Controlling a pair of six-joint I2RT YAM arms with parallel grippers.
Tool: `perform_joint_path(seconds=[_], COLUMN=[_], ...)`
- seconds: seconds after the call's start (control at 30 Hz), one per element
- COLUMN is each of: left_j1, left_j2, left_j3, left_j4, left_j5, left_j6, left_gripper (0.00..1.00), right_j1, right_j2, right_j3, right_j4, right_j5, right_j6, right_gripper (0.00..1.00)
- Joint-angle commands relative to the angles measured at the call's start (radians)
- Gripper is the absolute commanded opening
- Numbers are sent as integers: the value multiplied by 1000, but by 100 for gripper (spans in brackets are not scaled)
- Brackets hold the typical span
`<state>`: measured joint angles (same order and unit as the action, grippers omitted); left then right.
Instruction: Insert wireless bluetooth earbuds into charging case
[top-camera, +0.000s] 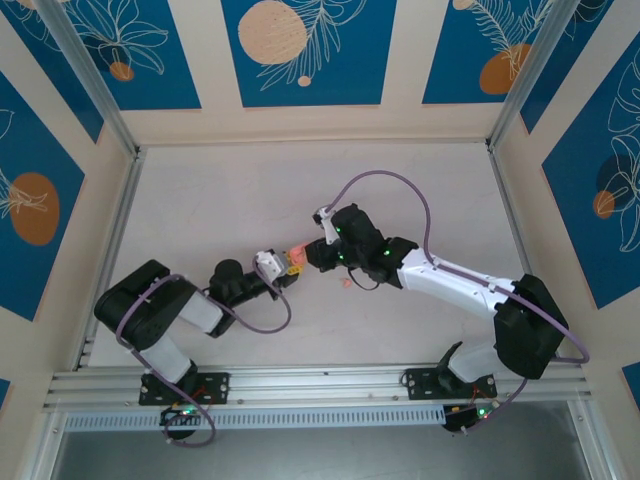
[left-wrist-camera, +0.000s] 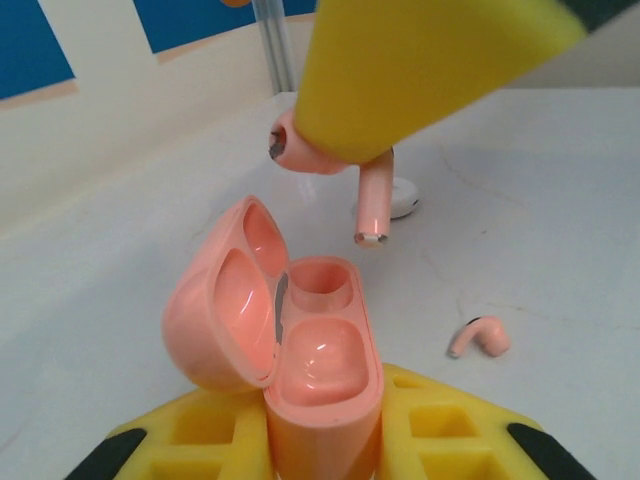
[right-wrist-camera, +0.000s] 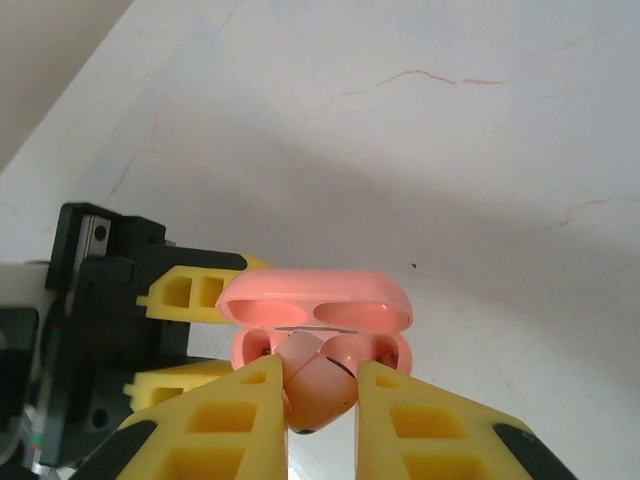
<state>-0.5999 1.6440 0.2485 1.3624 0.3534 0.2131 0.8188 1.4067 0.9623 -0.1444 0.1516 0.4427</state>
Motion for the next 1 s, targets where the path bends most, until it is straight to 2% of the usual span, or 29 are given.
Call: perform_joint_path(seconds=[0.0, 0.2, 0.37, 0.97], left_j1=[-30, -77, -99, -115], left_j2=[-17, -18, -23, -40], left_j3=[-9, -8, -11, -11], left_j4=[44, 44, 44, 44], left_j5=[-115, -227, -273, -294], left_j6=[137, 243, 275, 260], left_gripper=[23, 23, 23, 22], right_j1=[23, 49, 54, 45], right_j2=[-23, -12, 3, 34], right_j3=[15, 12, 6, -6], right_j4=[-14, -14, -15, -42], right_j5=[70, 100, 112, 108], right_j6=[123, 262, 351, 490], right_gripper=[20, 20, 20, 20])
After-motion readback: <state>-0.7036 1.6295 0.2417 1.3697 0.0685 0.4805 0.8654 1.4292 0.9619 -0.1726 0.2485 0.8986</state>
